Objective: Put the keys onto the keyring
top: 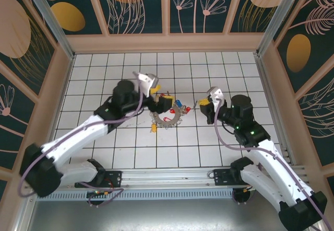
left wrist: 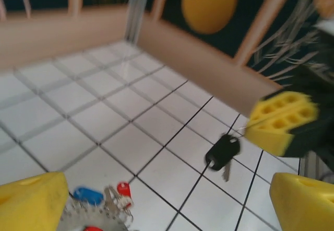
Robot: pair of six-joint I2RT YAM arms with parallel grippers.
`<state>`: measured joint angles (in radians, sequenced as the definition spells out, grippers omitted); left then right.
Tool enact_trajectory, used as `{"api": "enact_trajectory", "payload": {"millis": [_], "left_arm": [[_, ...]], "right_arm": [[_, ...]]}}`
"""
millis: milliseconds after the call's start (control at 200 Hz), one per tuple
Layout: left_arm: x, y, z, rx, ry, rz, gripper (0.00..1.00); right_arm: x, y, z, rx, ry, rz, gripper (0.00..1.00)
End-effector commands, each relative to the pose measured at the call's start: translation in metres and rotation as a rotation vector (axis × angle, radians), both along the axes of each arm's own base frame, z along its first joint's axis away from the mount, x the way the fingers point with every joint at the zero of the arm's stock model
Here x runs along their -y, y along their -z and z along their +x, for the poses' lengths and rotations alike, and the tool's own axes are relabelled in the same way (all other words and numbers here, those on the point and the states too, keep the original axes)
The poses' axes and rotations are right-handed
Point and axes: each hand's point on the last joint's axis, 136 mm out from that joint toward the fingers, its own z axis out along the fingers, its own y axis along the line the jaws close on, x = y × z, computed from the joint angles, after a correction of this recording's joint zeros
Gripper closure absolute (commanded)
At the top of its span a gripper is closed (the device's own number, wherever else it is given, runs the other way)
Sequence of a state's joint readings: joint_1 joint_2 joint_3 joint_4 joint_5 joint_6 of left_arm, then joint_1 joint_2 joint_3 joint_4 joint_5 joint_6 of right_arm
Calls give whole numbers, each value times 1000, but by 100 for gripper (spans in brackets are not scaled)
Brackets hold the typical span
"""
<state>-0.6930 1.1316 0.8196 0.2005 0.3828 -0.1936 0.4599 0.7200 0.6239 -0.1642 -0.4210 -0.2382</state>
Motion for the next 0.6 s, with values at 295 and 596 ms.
{"api": "enact_trajectory", "payload": {"millis": [295, 596], "left_arm": [[5, 66, -100, 389, 613, 164, 37], [13, 78, -111, 298, 723, 118, 52]], "right_arm": [[-65, 24, -88, 191, -451, -80, 100], [-87, 20, -87, 223, -466, -74, 100]]}}
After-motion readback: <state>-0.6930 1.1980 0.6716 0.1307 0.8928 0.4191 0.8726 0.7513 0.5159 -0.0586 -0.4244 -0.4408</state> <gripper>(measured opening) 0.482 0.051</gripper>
